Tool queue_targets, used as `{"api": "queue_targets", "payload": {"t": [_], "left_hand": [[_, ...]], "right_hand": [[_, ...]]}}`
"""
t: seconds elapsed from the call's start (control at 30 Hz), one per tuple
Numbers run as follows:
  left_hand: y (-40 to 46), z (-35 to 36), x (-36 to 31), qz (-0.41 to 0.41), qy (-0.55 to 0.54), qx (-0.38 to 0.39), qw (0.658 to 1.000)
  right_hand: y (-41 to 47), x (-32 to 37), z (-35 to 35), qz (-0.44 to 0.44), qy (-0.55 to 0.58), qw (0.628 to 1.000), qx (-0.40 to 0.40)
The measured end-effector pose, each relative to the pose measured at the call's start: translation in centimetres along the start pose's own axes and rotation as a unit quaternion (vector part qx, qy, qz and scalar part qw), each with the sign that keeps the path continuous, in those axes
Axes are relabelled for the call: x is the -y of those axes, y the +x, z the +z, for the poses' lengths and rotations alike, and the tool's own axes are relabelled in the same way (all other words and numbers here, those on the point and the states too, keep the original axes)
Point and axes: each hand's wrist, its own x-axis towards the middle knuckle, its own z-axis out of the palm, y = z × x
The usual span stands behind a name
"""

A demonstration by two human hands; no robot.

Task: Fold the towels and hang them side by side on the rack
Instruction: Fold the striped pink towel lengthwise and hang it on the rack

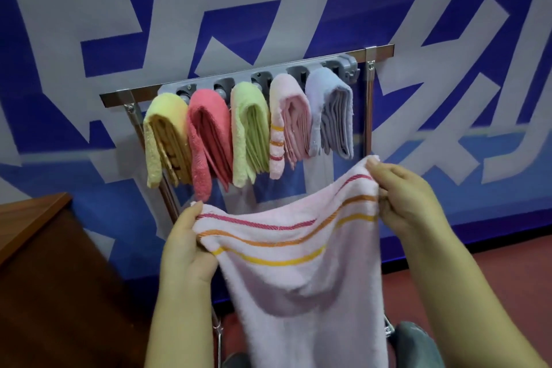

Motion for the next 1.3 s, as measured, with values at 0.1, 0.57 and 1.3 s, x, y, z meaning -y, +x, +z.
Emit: {"api": "queue_targets", "payload": {"t": [0.1,0.57,1.3], "left_hand": [[-1.9,2.3,0.7,0.041,0.029,0.012,0.999],[-8.0,5.2,1.8,0.344,0.391,0.21,0.827],[-7.4,3.6,-0.7,0.243,0.46,0.41,0.749]], "right_hand": [[-0.8,-0.2,1.7,-0.028,-0.092,0.994,0.043],[-5.8,0.7,4.7,-0.133,-0.224,0.942,0.21],[-5.5,1.7,3.5,-0.159,-0.32,0.878,0.319]]}}
